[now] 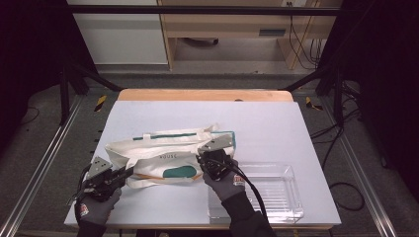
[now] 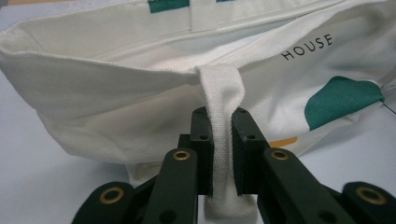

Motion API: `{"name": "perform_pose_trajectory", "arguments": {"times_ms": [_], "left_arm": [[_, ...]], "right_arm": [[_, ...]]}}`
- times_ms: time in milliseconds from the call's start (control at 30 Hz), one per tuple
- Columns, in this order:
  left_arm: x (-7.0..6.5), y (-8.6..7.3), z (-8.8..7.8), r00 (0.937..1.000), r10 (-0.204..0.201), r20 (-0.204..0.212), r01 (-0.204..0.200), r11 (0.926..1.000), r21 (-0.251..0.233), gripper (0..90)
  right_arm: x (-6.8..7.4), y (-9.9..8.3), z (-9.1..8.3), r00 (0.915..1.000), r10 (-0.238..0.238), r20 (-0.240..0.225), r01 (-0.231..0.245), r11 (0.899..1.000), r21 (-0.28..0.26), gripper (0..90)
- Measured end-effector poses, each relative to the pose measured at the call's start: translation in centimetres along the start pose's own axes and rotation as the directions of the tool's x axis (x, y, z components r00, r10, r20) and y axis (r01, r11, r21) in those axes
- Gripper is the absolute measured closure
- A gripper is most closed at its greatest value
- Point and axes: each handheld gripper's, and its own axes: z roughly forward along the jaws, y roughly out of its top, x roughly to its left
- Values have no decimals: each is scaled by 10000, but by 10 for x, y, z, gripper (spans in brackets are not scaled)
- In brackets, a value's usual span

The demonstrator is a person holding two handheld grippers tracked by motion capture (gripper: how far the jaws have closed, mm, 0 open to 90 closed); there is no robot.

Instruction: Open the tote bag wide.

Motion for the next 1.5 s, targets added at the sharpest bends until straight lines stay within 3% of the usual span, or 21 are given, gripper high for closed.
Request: {"name": "perform_pose_trajectory", "arguments": {"times_ms": [133, 200, 233, 333, 433, 533, 733, 833, 900, 1000, 1167, 1233, 1400, 1500], "left_arm": [[1, 0, 0, 9999, -124, 13, 124, 9999, -23, 767], [0, 1, -1, 9998, -206, -77, 205, 9997, -133, 663], [0, 1, -2, 9997, -221, -116, 218, 9995, -243, 663], [-1, 5, -9, 9989, -417, -198, 400, 9962, -776, 549], [-3, 15, -16, 9985, -443, -325, 397, 9904, -1323, 536], [-5, 29, -14, 9991, -303, -295, 255, 9882, -1510, 559], [-9, 49, 23, 9996, 222, -146, -234, 9958, -885, 697], [-6, 48, 44, 9992, 302, -264, -311, 9990, -335, 714], [-2, 42, 50, 9998, 190, -41, -190, 9998, 11, 713], [0, 33, 50, 9997, 238, 24, -238, 9995, 199, 700], [6, 26, 47, 9999, 15, 124, -18, 9996, 271, 677], [5, 24, 49, 9999, 74, 70, -76, 9994, 337, 678], [2, 22, 51, 9997, 223, 50, -225, 9983, 542, 689], [1, 20, 49, 9996, 251, 123, -259, 9972, 702, 701]], "right_arm": [[1, -8, -4, 9992, -28, -392, 29, 10000, 34, 883], [3, -14, -5, 9985, -53, -546, 59, 9999, 105, 883], [3, -14, -5, 9985, -53, -546, 59, 9999, 105, 883], [6, -20, -4, 9980, -59, -632, 72, 9998, 203, 883], [8, -21, -4, 9979, -153, -633, 172, 9994, 304, 883], [9, -21, -6, 9973, -236, -693, 250, 9995, 191, 883], [10, -22, -7, 9954, -326, -905, 347, 9992, 218, 883], [9, -22, -6, 9951, -317, -941, 347, 9989, 302, 881], [8, -23, -6, 9955, -312, -900, 342, 9989, 322, 880], [8, -23, -3, 9966, -277, -771, 301, 9991, 301, 867], [6, -20, -7, 9973, -196, -702, 197, 9998, 3, 734], [0, -14, -17, 9976, 4, -696, -62, 9966, -825, 663], [-9, 0, -22, 9991, 102, -405, -157, 9903, -1382, 636], [-8, 11, -15, 9994, 0, -336, -45, 9913, -1313, 619]]}}
